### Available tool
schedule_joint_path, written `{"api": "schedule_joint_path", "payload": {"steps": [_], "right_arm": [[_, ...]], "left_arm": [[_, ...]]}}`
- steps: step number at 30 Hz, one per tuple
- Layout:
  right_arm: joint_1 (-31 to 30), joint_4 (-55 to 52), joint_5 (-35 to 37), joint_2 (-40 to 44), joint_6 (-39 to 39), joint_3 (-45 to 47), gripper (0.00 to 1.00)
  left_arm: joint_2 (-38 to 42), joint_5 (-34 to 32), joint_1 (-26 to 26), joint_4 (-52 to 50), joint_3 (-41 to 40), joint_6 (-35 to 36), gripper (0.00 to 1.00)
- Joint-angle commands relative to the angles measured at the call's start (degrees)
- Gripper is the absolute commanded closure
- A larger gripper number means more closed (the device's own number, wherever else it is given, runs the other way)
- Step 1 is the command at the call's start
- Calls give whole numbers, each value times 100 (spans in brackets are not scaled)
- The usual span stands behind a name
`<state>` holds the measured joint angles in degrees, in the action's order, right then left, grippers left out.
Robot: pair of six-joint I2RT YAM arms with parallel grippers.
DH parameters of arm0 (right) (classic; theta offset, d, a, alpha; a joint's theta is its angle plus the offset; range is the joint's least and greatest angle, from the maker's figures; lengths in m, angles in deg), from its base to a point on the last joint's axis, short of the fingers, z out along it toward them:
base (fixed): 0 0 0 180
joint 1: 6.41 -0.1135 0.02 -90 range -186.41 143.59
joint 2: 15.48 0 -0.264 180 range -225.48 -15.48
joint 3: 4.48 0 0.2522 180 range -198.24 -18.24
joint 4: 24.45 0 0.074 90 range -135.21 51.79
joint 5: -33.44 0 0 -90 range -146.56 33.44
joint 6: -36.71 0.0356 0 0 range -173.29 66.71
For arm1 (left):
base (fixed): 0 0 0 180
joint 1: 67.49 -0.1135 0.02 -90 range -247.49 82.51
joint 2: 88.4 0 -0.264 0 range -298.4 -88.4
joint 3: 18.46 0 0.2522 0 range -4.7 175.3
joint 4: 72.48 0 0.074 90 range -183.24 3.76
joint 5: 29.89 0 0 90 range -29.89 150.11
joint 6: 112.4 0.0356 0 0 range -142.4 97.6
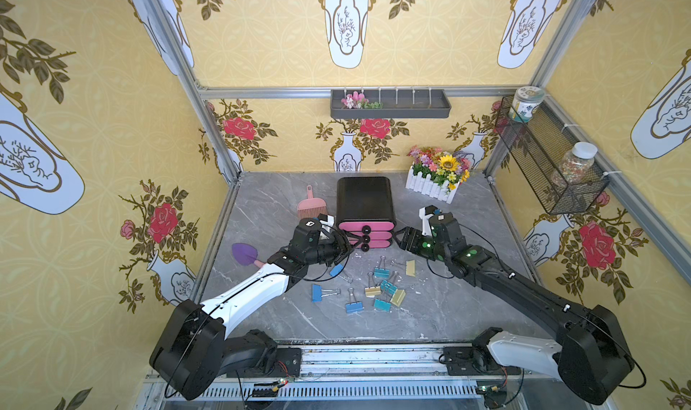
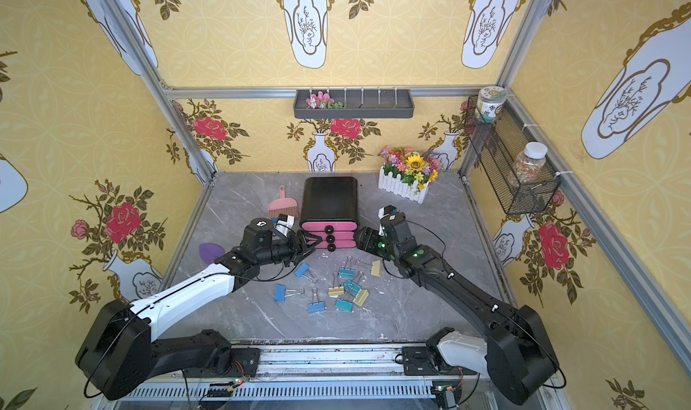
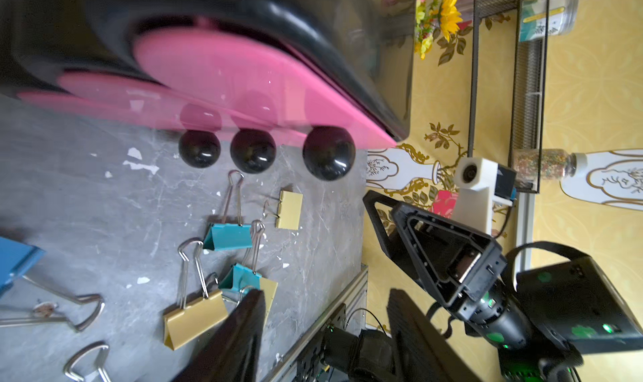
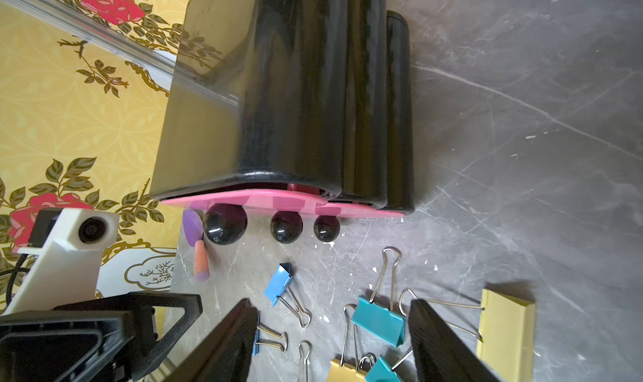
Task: Put the binder clips in the drawer according to color
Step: Open the drawer in the storage box.
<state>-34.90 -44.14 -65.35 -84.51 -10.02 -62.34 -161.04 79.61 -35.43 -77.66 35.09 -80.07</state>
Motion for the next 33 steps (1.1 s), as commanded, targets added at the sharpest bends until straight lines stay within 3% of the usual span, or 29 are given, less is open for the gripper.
{"api": "schedule_joint_path", "payload": {"steps": [1, 12, 24, 33], "right_arm": [[-16, 276, 143, -5, 57, 22, 26], [-16, 182, 465, 353, 121, 142, 26], [6, 2, 640, 552, 111, 226, 24], [79, -61, 660, 742, 121, 347, 24]], "left_arm": [[-117, -461, 104, 431, 55, -90, 38], [-324, -1420, 466, 1832, -357, -789, 44], [-1111, -1511, 701, 2552, -168, -983, 51], [-1250, -1771, 776, 2673, -182, -937, 51]]}}
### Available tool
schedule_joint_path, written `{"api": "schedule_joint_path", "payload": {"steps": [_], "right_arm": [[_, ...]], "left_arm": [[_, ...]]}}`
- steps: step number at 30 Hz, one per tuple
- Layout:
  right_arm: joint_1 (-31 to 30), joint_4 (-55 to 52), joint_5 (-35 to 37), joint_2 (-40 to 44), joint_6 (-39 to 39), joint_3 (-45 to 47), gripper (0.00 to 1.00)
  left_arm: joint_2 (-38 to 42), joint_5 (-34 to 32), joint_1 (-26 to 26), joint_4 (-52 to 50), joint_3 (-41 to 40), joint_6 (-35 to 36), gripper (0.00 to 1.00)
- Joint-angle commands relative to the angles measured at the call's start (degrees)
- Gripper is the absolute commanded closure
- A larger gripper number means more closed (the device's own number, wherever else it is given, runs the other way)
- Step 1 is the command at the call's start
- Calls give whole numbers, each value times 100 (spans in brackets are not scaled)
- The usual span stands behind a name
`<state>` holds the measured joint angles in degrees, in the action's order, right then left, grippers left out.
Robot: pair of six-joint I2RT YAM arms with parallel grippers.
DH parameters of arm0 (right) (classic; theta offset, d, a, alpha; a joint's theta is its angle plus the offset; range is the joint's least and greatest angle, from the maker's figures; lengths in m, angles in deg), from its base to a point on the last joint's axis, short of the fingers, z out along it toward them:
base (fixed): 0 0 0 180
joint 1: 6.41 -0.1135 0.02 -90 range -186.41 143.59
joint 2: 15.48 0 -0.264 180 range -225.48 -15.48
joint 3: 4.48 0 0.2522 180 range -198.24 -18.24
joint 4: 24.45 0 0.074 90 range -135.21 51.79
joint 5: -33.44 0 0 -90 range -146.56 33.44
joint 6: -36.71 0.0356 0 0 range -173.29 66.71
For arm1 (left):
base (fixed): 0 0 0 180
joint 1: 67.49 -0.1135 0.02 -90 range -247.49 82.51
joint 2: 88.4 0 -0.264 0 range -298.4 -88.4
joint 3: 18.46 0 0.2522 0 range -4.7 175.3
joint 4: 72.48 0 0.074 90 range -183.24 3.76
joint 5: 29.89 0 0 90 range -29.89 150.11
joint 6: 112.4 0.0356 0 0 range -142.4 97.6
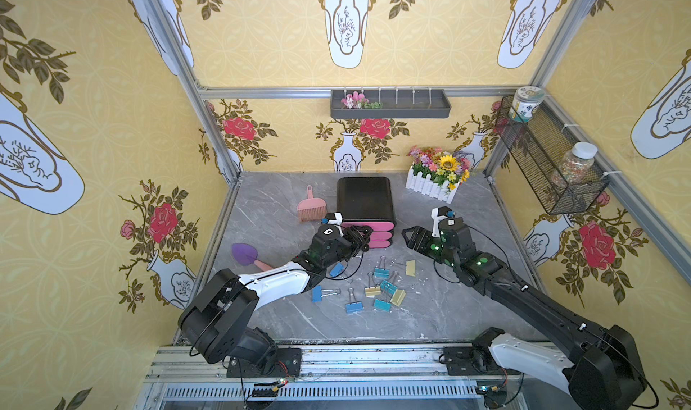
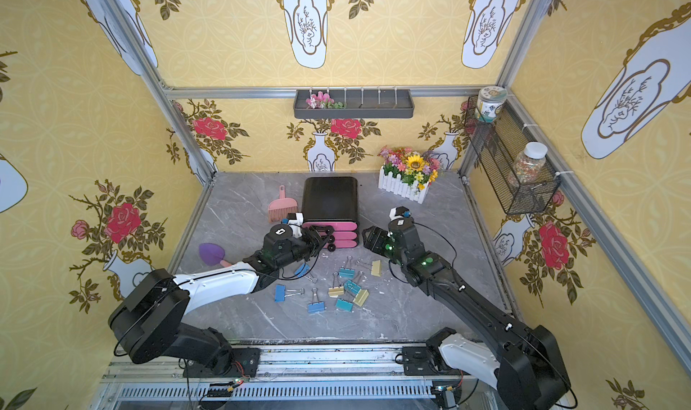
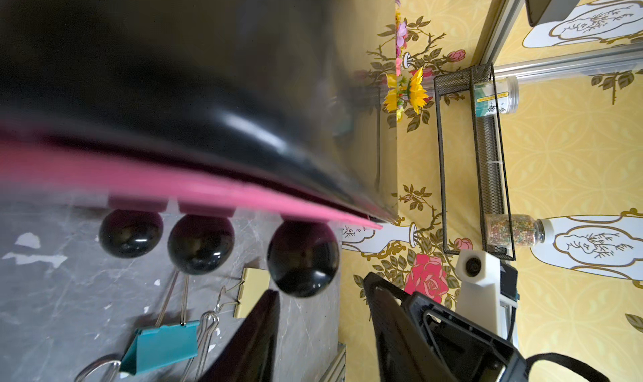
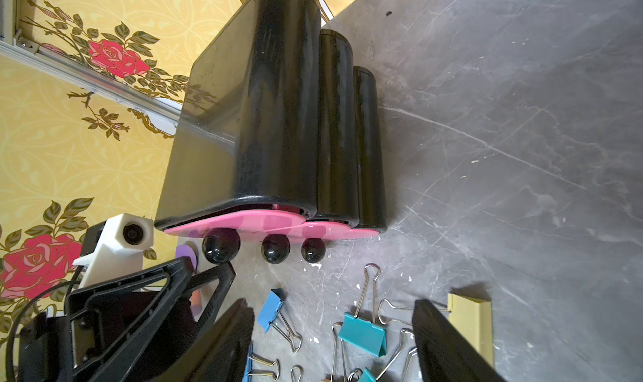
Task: Put the binder clips in the drawer according to color
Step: Open the drawer in the storage box.
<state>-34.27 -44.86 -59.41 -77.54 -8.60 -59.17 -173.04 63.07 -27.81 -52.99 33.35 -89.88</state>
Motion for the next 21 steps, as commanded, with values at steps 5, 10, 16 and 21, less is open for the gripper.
{"api": "schedule_joint_path", "payload": {"steps": [5, 10, 16, 21], "right_arm": [[43, 28, 57, 56, -4, 58, 23], [43, 33, 30, 41, -5, 49, 23], [46, -1, 17, 67, -5, 76, 23], [44, -29, 19, 102, 14, 124, 23]], "left_arm": [[-144, -315, 57, 395, -93, 51, 51], [-339, -417, 92, 610, -82, 29, 51], [-522, -549, 128, 799, -13, 44, 52], [-619, -646, 149, 968, -14, 0, 55]]}}
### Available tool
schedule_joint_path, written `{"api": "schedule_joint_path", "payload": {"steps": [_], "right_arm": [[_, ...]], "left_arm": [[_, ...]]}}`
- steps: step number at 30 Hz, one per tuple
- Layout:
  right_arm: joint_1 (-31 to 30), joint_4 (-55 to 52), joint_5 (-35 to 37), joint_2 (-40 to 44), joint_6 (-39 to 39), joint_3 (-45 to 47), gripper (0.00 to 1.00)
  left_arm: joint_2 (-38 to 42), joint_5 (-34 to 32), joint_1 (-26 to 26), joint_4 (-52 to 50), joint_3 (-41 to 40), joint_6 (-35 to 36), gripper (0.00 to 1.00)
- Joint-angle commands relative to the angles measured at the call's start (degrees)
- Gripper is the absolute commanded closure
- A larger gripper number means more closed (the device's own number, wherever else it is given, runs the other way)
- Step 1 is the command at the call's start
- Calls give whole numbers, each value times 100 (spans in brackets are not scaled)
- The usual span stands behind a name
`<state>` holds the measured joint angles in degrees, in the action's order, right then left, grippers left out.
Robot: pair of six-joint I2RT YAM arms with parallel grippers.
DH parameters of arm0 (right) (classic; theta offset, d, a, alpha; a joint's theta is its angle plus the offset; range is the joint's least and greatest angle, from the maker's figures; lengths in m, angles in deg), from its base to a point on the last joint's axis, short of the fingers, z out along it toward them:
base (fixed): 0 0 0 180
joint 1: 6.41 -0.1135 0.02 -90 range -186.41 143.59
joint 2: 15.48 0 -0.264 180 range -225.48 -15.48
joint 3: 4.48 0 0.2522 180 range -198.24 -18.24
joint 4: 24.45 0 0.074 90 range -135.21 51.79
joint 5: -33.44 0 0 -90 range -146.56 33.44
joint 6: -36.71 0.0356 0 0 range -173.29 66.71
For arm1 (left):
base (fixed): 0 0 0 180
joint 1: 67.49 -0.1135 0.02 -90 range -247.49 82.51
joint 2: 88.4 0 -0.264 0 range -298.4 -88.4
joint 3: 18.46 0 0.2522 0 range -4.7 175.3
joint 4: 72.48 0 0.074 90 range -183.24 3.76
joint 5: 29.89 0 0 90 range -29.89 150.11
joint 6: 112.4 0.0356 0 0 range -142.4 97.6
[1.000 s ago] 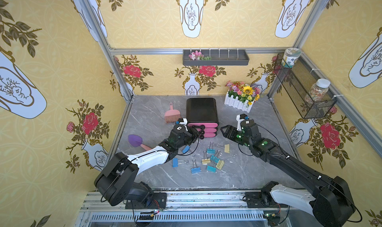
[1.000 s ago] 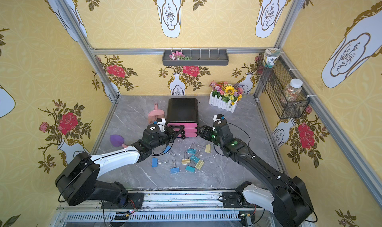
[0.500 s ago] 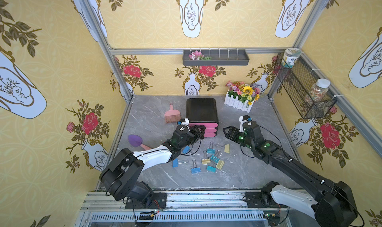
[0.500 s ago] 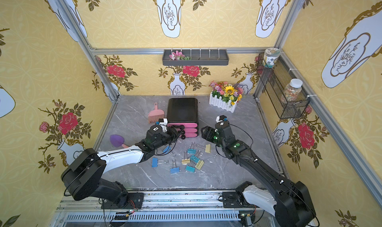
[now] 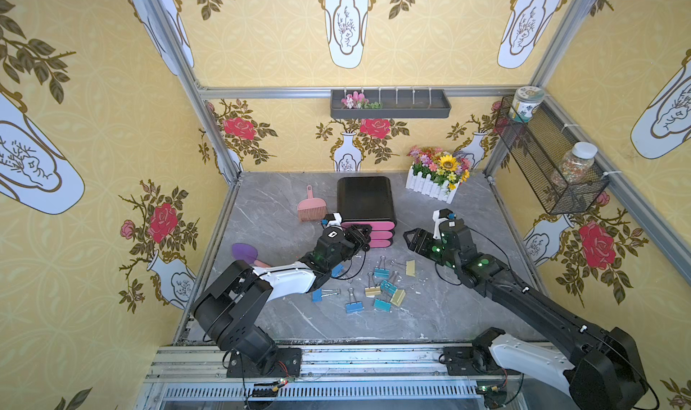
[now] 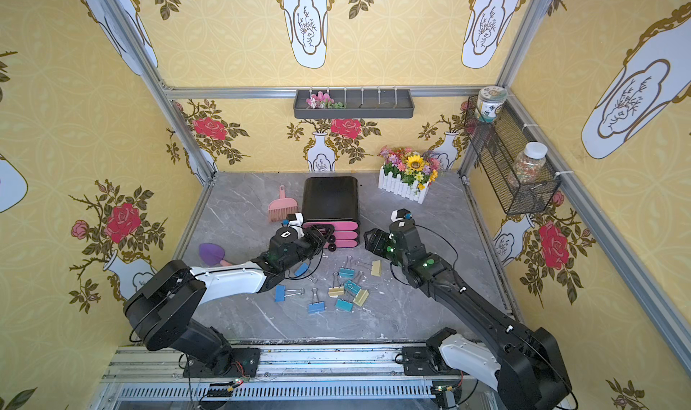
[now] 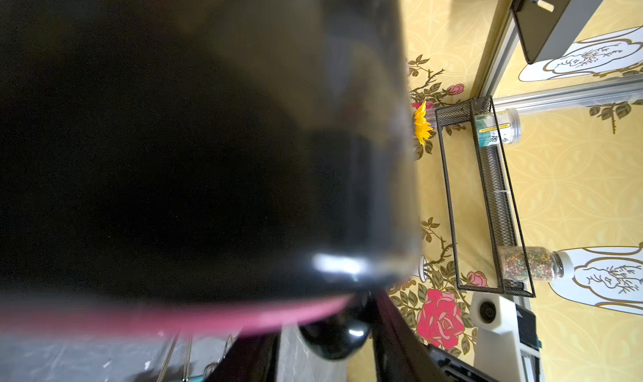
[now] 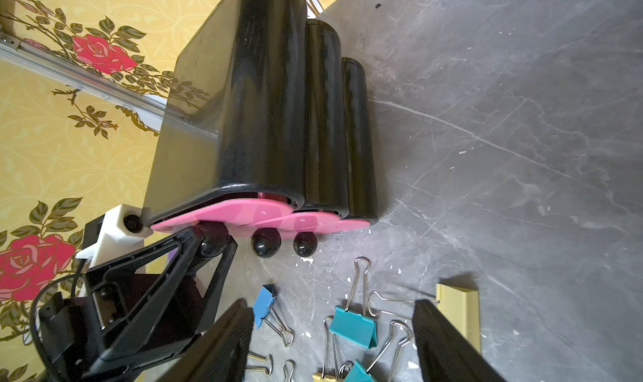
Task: Put the binder clips in the drawer according to color
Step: Open the drawer in the storage box.
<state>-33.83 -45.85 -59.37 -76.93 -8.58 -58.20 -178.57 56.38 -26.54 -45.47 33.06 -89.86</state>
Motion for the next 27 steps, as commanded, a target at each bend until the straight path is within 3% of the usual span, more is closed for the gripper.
{"api": "schedule_joint_path", "payload": {"steps": [1, 16, 27], "right_arm": [[0, 64, 17, 53, 18, 32, 23], [9, 16, 37, 133, 52, 203, 23], [0, 59, 134, 85, 80, 356, 23]], "left_arm": [[-86, 4, 32, 245, 18, -14, 56], [-300, -1, 158, 600, 25, -83, 69], [235, -132, 561, 613, -362, -290, 72]]}}
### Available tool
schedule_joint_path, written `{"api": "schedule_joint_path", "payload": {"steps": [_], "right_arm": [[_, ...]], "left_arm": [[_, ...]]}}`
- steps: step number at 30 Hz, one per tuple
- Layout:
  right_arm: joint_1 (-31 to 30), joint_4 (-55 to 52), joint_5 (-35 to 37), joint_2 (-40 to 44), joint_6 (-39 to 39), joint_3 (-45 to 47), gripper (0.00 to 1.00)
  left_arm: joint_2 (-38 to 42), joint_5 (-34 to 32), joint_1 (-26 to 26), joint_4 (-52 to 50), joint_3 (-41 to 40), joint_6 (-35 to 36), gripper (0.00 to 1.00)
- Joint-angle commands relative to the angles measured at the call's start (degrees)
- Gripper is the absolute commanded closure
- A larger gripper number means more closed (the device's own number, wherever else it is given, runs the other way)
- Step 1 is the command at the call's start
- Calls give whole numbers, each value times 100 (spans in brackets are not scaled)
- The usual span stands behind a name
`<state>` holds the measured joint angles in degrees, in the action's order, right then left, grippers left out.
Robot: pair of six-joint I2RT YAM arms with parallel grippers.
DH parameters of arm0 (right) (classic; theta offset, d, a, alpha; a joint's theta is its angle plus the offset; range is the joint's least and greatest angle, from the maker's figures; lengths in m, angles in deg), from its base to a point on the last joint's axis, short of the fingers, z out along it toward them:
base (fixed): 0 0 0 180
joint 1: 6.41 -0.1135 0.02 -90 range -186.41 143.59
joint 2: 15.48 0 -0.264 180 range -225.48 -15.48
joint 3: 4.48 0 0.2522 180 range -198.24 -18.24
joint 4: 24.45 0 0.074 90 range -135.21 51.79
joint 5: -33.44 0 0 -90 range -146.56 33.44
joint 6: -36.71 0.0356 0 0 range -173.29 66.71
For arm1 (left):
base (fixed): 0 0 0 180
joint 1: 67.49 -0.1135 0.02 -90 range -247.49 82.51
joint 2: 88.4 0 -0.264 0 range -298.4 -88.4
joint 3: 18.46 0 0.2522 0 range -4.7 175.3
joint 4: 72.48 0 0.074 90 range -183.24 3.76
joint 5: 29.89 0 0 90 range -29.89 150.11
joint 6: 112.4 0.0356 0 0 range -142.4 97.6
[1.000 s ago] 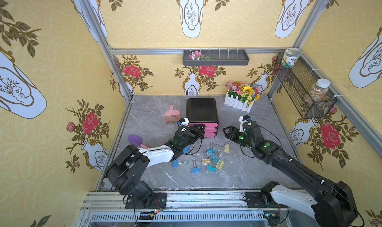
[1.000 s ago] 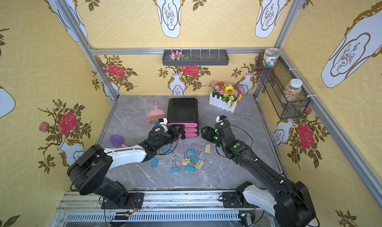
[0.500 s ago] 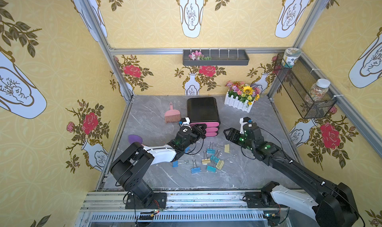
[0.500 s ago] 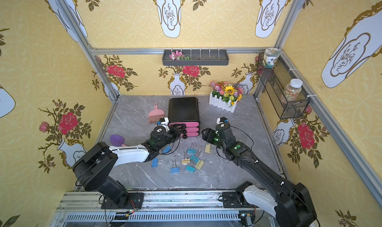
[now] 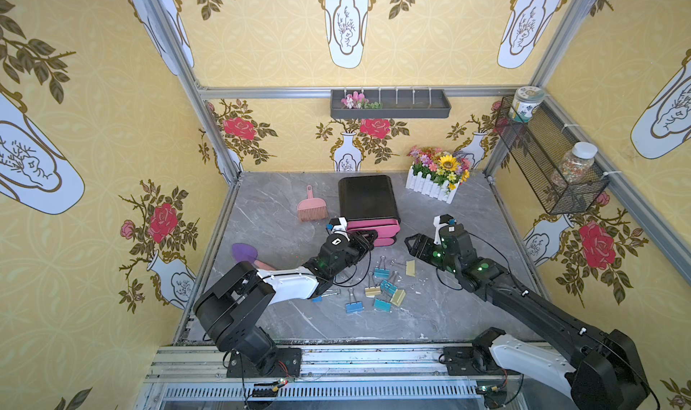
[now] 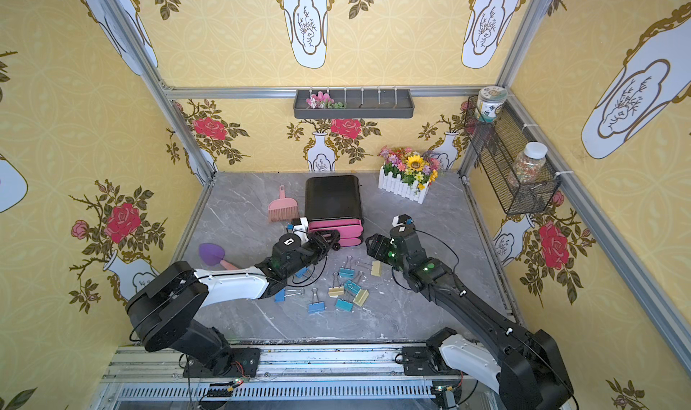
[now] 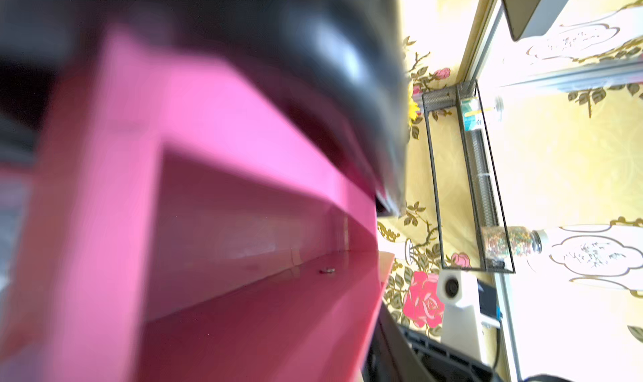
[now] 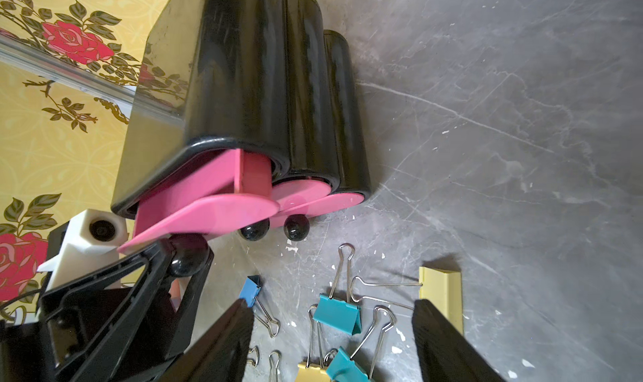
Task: Put the binder clips in the drawer according to color
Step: Open the drawer in the storage box.
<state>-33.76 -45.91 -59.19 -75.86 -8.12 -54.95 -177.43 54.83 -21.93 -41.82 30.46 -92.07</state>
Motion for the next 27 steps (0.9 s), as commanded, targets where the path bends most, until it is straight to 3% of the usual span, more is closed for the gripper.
{"api": "schedule_joint_path", "payload": {"steps": [1, 12, 20, 27], "right_arm": [[-11, 30, 151, -26, 26, 39, 24], [-53, -248, 414, 78, 233, 341, 25], [-64, -438, 514, -45, 286, 337, 26], [-71, -593, 635, -252, 401, 339, 26]], "left_arm": [[184, 5, 146, 243, -166, -116, 72], [831, -355, 662, 241, -873, -631, 69], [634, -374, 709, 242, -947, -867, 53], [620, -414, 709, 249, -1002, -926, 46]]}}
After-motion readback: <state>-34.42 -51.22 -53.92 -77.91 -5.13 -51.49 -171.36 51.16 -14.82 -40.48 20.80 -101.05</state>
